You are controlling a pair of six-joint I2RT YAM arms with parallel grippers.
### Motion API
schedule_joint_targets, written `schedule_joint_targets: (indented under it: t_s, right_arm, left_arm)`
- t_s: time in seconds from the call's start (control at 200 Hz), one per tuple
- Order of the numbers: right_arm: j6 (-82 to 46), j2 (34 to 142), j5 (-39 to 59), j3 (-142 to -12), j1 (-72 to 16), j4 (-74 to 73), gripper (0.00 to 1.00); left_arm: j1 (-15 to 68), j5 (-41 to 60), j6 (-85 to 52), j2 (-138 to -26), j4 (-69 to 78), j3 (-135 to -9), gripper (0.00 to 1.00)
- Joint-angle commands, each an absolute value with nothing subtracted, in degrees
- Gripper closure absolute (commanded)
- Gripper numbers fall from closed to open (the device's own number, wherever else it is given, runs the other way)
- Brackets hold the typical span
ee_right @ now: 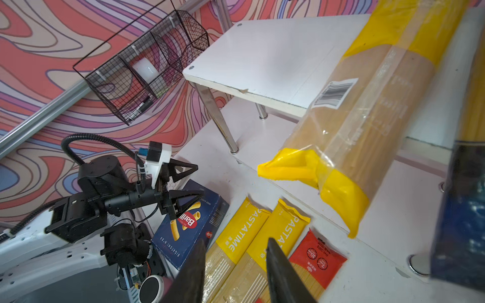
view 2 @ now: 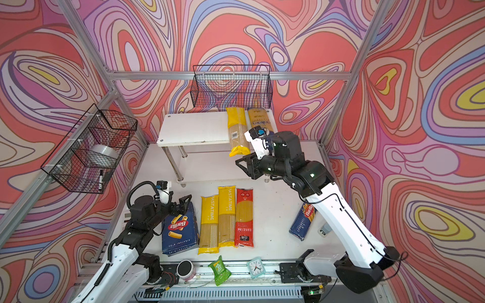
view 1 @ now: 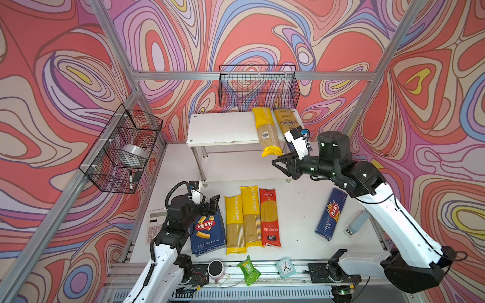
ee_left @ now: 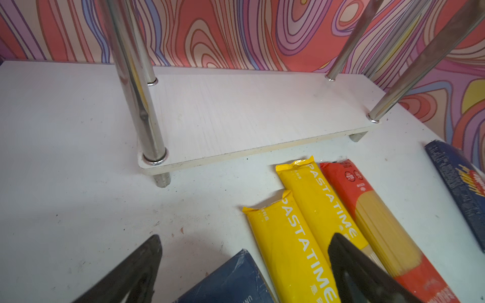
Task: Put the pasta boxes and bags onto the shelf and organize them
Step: 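Move the right gripper down and back toward the table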
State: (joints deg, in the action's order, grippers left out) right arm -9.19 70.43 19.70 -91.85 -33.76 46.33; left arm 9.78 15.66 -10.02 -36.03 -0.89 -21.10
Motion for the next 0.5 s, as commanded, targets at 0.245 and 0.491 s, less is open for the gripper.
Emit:
schedule_joint_targets:
  t_s: [0.245,0.491]
  right_arm:
    - [-11.8,63.4,17.6,-72.8,-34.3,46.7,0.55]
    - [-15.9,62.1,14.4,-63.0,-34.3,44.2,0.52]
  left_arm:
    - [10.0,21.0,-16.3,-29.9,-3.8,-17.3,0.0]
    - [10.0,19.2,-18.2,-22.9,-3.5,-12.3,0.0]
